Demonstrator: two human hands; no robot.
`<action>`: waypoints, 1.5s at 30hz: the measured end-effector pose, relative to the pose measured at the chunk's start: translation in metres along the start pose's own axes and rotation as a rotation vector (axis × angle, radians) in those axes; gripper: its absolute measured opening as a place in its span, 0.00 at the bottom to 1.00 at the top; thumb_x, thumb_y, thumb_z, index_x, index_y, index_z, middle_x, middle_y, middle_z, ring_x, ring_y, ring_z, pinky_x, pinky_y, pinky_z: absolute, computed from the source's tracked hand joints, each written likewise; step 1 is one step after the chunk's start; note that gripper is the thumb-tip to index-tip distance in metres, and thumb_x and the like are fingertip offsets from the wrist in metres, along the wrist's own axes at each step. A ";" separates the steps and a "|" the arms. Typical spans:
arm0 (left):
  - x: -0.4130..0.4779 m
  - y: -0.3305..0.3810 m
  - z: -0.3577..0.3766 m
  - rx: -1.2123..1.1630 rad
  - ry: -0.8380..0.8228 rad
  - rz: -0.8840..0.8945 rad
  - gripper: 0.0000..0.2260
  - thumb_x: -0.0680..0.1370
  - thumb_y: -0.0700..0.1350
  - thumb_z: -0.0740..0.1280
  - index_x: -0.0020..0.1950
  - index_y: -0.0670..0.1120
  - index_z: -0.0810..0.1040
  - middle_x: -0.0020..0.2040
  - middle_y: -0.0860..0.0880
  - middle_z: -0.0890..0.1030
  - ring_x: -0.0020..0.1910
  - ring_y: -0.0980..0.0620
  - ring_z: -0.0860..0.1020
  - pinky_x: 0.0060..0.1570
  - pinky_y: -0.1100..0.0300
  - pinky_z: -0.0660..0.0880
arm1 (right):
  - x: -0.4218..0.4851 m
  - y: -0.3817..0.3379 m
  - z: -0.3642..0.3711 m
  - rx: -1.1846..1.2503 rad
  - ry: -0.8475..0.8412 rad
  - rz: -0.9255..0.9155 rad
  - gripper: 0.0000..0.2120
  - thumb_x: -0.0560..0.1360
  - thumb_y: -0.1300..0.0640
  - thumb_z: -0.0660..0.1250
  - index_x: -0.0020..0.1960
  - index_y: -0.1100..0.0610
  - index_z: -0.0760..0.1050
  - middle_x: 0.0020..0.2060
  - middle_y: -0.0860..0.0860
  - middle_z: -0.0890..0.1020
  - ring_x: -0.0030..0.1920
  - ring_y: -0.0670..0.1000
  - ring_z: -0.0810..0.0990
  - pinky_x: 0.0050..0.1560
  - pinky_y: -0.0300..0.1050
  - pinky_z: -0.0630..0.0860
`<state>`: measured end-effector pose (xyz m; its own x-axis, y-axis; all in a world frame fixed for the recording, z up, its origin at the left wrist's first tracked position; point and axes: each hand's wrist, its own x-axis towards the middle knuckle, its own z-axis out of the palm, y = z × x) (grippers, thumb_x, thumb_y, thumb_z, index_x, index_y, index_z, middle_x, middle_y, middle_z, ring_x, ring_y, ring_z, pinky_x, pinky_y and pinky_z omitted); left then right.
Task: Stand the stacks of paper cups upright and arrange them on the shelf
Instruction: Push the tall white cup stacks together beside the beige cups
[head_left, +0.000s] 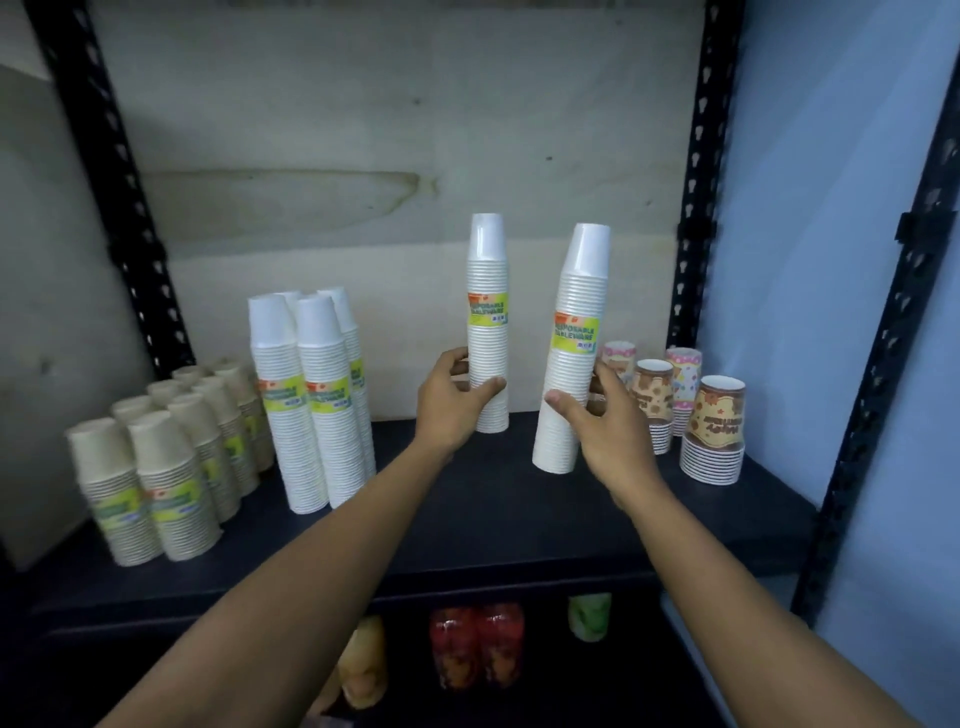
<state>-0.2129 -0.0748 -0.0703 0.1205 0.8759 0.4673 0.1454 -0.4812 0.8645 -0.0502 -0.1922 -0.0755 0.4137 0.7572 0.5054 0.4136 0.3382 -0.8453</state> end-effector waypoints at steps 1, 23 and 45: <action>-0.009 0.005 -0.011 0.005 0.008 0.011 0.27 0.74 0.48 0.77 0.71 0.50 0.72 0.60 0.54 0.78 0.51 0.61 0.79 0.51 0.58 0.78 | -0.005 -0.004 0.004 0.011 -0.014 0.001 0.26 0.76 0.48 0.73 0.72 0.44 0.71 0.59 0.42 0.82 0.51 0.37 0.79 0.46 0.35 0.73; -0.114 -0.007 -0.194 0.211 0.293 -0.009 0.29 0.70 0.56 0.79 0.68 0.53 0.74 0.57 0.57 0.81 0.51 0.56 0.81 0.51 0.51 0.82 | -0.074 -0.050 0.151 0.163 -0.270 -0.019 0.24 0.75 0.51 0.75 0.67 0.47 0.71 0.58 0.42 0.78 0.55 0.38 0.79 0.51 0.35 0.75; -0.121 -0.061 -0.211 0.136 0.256 -0.101 0.31 0.72 0.51 0.79 0.72 0.51 0.73 0.62 0.54 0.80 0.55 0.57 0.80 0.52 0.59 0.80 | -0.086 -0.022 0.229 0.068 -0.152 -0.088 0.26 0.72 0.49 0.77 0.67 0.53 0.74 0.58 0.48 0.75 0.55 0.47 0.79 0.55 0.45 0.79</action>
<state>-0.4439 -0.1441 -0.1408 -0.1505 0.8919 0.4265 0.2766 -0.3762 0.8843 -0.2805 -0.1373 -0.1403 0.2487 0.7969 0.5505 0.3849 0.4403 -0.8112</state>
